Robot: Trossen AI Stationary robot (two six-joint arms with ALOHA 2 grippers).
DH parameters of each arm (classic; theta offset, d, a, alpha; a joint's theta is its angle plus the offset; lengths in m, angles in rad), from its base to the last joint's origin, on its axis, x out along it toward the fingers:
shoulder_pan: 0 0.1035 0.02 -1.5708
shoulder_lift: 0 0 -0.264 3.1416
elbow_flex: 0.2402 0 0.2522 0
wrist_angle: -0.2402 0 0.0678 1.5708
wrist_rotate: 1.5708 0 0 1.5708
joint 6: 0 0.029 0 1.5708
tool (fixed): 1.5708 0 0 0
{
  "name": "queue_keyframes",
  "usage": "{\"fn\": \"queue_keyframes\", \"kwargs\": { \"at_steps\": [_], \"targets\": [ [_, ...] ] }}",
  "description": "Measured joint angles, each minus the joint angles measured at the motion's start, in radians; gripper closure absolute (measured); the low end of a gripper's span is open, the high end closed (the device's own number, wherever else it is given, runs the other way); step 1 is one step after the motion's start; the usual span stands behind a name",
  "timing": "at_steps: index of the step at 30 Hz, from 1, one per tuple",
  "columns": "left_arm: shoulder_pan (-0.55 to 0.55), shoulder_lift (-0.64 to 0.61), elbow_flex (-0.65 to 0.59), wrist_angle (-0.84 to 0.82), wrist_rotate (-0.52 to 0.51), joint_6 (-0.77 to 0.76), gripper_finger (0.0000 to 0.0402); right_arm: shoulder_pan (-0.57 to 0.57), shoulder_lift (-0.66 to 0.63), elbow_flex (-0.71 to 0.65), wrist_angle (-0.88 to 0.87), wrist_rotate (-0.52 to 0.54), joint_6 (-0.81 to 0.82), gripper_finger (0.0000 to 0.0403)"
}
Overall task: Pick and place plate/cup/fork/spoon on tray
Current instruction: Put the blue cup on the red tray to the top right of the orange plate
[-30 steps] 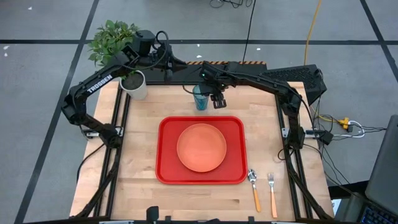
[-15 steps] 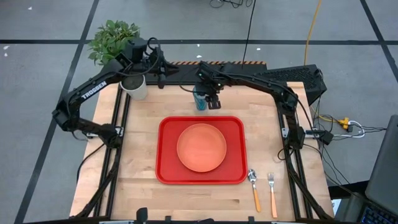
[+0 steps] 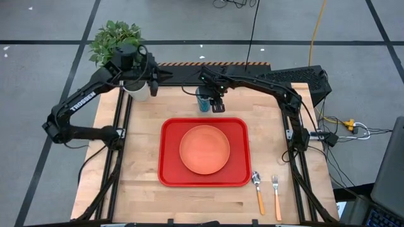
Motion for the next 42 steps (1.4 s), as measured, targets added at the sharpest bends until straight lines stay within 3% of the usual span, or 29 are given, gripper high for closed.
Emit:
{"fn": "queue_keyframes", "kwargs": {
  "at_steps": [10, 13, 17, 19, 23, 33, 38, 42],
  "targets": [
    [0.000, -0.036, 0.000, -0.059, -0.001, 0.002, 0.0337, 0.000, 0.000, -0.056, 0.072, 0.000, -0.015, 0.0249],
    [0.001, -0.036, 0.000, -0.074, -0.005, 0.010, 0.0337, 0.001, 0.000, -0.056, 0.080, 0.027, -0.057, 0.0283],
    [0.001, -0.036, 0.000, -0.081, -0.015, 0.018, 0.0337, 0.000, 0.000, -0.056, 0.055, 0.078, -0.111, 0.0375],
    [0.001, -0.036, 0.000, -0.080, -0.015, 0.018, 0.0337, 0.000, 0.000, -0.056, 0.033, 0.113, -0.137, 0.0393],
    [0.001, -0.036, 0.000, -0.088, -0.015, 0.025, 0.0337, 0.002, -0.004, -0.056, 0.005, 0.185, -0.149, 0.0400],
    [0.001, -0.035, 0.000, -0.080, -0.014, 0.030, 0.0337, 0.002, -0.126, -0.056, -0.146, 0.178, -0.051, 0.0402],
    [0.001, -0.033, 0.000, -0.064, -0.014, 0.025, 0.0337, 0.002, -0.207, -0.055, -0.282, 0.062, 0.088, 0.0402],
    [0.001, -0.033, 0.000, -0.064, -0.014, 0.025, 0.0337, 0.022, -0.233, -0.055, -0.406, 0.049, 0.186, 0.0402]
  ]
}}
